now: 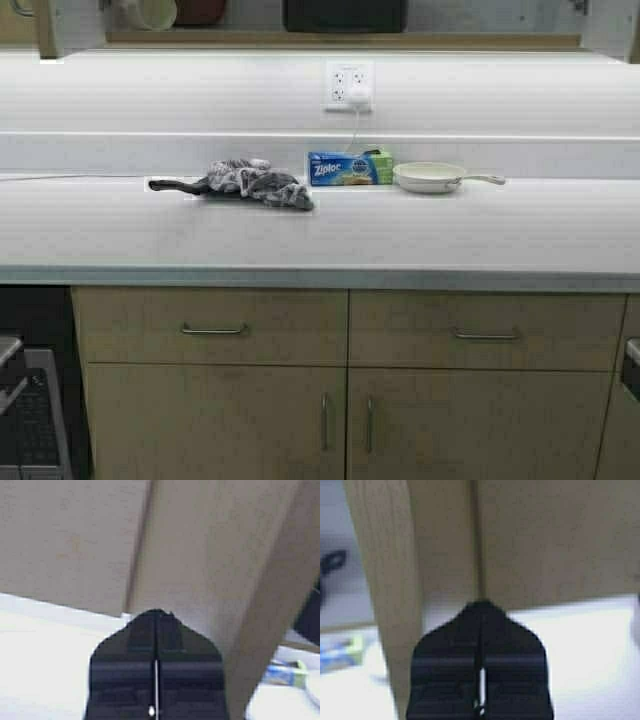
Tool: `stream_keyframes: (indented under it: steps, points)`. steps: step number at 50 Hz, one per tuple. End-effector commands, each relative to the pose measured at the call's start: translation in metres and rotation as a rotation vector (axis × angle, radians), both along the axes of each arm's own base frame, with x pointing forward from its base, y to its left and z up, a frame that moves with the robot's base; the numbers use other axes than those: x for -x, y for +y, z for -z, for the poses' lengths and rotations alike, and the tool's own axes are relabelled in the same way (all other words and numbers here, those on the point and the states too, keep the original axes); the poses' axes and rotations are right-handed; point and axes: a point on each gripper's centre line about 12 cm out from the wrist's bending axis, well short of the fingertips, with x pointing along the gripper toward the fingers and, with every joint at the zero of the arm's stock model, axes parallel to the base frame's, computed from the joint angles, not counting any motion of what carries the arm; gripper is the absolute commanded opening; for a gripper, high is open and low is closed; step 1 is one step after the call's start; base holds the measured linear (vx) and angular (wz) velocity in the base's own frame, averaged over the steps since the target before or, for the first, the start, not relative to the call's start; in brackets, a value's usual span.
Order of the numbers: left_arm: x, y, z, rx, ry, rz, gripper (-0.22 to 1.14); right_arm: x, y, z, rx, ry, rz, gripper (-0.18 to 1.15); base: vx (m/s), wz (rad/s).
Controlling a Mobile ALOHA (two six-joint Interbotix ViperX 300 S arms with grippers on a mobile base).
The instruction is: Open the cabinet, put the pot inside, then close it
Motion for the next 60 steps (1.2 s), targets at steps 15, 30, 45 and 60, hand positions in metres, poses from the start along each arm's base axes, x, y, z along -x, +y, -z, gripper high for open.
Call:
stream_keyframes:
  steps: [15,30,45,60]
  points:
    - [0.103,-0.040,-0.001,-0.055,-0.037,0.100,0.04,0.088,0.069,0.022,-0.009,0.011,-0.187,0.06,0.03,0.03]
    - [0.132,-0.066,0.019,-0.103,-0.014,0.198,0.04,0.111,0.110,0.055,-0.026,0.102,-0.335,0.06,0.10,0.01]
    - [0.105,-0.077,0.021,-0.106,0.028,0.236,0.04,0.121,0.122,0.060,-0.037,0.127,-0.381,0.06,0.12,-0.03]
    - [0.050,-0.108,0.016,-0.094,0.036,0.299,0.04,0.115,0.125,0.062,-0.019,0.133,-0.386,0.06,0.06,-0.10]
